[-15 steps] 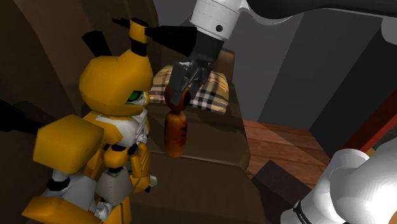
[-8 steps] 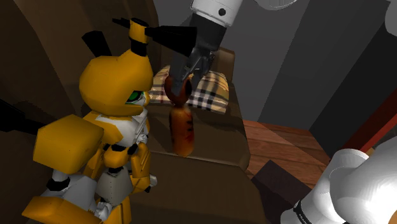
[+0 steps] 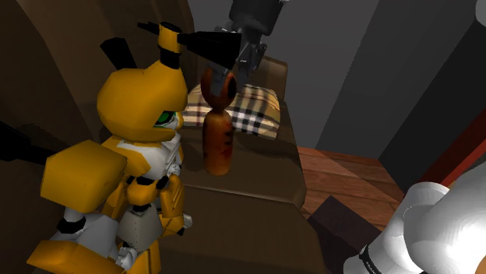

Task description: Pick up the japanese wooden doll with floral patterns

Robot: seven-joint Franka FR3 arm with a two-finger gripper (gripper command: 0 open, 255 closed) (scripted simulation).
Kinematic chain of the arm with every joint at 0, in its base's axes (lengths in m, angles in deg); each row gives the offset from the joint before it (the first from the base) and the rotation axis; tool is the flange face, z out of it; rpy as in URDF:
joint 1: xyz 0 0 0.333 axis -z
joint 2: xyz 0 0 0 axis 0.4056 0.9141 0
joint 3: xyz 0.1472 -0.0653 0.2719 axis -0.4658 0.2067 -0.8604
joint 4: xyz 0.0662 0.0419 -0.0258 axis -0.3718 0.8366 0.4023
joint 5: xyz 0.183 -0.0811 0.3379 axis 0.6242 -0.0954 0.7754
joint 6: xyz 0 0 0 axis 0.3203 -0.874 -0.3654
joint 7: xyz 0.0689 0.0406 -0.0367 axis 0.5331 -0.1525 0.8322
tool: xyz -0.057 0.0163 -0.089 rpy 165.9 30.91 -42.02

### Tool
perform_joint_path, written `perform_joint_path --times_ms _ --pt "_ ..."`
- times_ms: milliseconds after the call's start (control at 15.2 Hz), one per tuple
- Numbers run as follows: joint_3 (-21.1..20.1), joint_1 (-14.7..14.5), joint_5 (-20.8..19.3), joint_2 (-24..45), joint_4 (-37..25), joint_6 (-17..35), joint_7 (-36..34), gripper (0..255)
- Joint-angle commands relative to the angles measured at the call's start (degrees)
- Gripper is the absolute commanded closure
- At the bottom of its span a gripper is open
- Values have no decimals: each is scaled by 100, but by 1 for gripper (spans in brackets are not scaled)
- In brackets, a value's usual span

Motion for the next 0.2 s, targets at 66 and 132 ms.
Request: perform_joint_path --times_ms 66,132 --pt "-3 4 -22 61 -234 -168 -35 255" --pt "-3 4 -22 61 -235 -168 -35 255"
